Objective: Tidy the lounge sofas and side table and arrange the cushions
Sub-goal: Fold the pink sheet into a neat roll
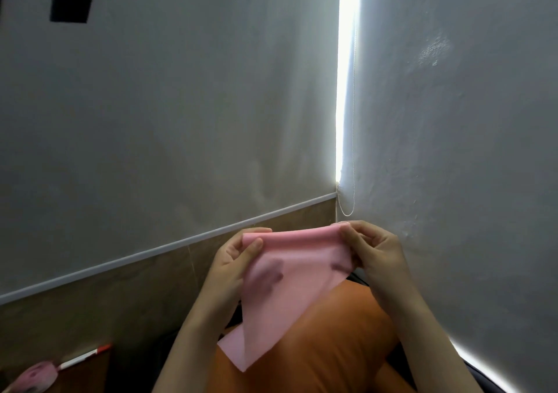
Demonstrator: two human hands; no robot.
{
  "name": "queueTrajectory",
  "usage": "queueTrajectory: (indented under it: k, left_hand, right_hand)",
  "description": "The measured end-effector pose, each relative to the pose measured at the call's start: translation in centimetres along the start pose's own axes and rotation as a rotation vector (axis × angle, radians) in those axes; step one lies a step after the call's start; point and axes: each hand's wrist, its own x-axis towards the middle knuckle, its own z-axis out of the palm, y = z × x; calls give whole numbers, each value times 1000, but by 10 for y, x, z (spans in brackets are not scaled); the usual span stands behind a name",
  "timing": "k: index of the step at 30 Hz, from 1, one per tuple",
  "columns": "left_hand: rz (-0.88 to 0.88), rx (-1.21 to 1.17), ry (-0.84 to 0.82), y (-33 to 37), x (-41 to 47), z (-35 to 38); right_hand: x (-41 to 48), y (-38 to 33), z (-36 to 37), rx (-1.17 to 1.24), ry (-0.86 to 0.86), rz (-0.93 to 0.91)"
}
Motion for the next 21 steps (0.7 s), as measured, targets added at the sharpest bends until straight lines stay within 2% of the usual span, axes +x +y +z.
queueTrajectory:
  k: [5, 13, 21]
  left_hand:
    - [9, 1, 5, 2, 4, -5]
    - [24, 30, 29, 2, 9, -8]
    - [-9, 67, -1, 2, 10, -13]
  right_hand:
    - [3, 3, -6, 44, -92, 51]
    - [-4, -7, 0, 1, -77, 8]
    - [0, -3, -4, -22, -84, 43]
